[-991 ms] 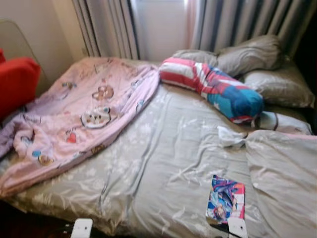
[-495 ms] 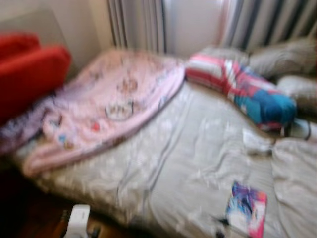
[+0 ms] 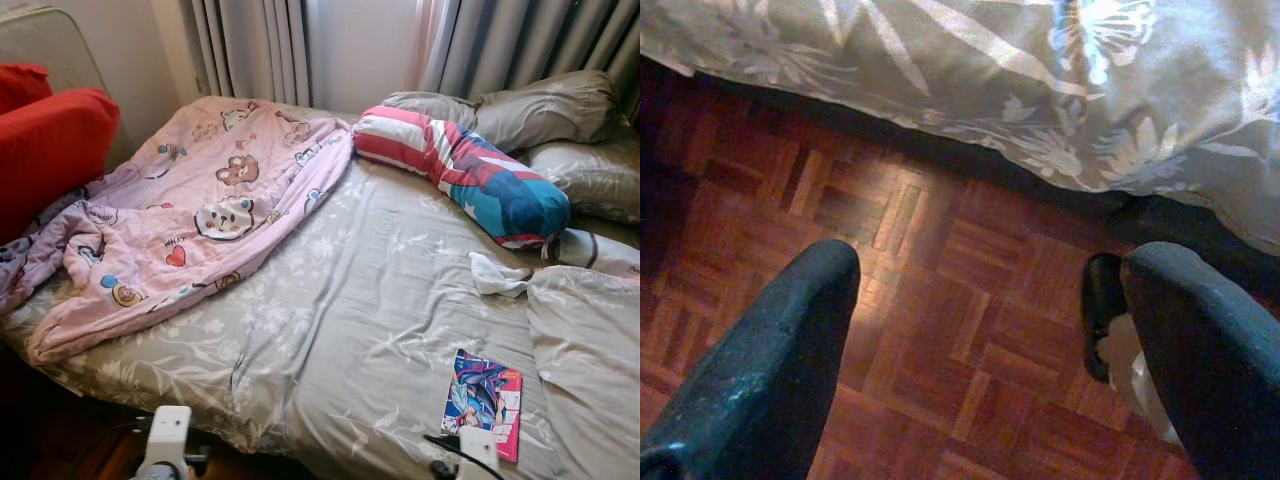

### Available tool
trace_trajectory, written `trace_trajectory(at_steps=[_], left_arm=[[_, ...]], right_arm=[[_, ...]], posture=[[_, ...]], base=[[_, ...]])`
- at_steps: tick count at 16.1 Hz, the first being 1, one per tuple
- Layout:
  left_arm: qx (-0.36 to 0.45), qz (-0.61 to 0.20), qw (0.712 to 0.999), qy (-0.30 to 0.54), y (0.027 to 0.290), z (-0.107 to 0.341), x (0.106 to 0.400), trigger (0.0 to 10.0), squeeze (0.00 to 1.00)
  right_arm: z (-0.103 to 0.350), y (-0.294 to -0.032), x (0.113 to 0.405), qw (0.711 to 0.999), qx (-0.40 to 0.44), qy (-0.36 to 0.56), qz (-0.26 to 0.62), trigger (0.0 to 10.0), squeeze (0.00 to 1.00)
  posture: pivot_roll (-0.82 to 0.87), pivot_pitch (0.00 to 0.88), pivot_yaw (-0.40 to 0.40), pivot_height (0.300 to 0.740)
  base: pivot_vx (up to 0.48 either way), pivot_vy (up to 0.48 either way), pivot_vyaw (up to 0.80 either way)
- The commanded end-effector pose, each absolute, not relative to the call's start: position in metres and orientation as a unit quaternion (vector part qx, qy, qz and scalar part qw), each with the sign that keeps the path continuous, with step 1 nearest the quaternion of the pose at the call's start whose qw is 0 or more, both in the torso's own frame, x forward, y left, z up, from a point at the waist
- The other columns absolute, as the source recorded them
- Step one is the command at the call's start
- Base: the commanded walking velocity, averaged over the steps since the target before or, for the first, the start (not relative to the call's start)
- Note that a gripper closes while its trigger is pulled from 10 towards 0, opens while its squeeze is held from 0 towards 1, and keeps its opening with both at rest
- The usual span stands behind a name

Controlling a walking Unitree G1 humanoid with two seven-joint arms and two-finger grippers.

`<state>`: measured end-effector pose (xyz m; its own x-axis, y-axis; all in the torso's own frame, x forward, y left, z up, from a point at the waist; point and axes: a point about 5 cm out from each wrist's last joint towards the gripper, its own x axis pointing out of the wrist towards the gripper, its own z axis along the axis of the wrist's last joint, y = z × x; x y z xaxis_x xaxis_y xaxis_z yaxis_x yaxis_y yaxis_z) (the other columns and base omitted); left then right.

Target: Clean up the room

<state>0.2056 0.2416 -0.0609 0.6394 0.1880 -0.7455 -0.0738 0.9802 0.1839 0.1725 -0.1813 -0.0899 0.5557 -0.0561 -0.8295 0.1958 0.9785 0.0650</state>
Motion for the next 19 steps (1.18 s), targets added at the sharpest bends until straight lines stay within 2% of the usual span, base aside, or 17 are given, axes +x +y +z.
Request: trace_trajectory(at_steps=[1,3,6,19], left_arm=[[0.062,0.077,0.896,0.434,0.2430,-0.0654,0.1975,10.0,0.00],[0.063,0.078,0.895,0.434,0.2438,-0.0654,0.1970,10.0,0.00],[0.064,0.078,0.895,0.435,0.2445,-0.0654,0.1967,10.0,0.00],[0.067,0.076,0.895,0.434,0.2464,-0.0647,0.1969,10.0,0.00]], right_arm=[[-0.0905,-0.1840,0.1705,0.877,0.071,0.469,-0.074,10.0,0.00],[-0.0904,-0.1844,0.1704,0.878,0.059,0.469,-0.070,10.0,0.00],[-0.0907,-0.1844,0.1700,0.877,0.052,0.472,-0.068,10.0,0.00],[-0.0902,-0.1818,0.1723,0.876,0.071,0.471,-0.079,10.0,0.00]], posture=[[0.17,0.062,0.008,0.740],[0.16,0.066,0.009,0.740],[0.16,0.069,0.011,0.740],[0.16,0.069,0.017,0.740]], base=[[0.000,0.480,0.00],[0.000,0.480,0.21],[0.000,0.480,0.80],[0.000,0.480,0.00]])
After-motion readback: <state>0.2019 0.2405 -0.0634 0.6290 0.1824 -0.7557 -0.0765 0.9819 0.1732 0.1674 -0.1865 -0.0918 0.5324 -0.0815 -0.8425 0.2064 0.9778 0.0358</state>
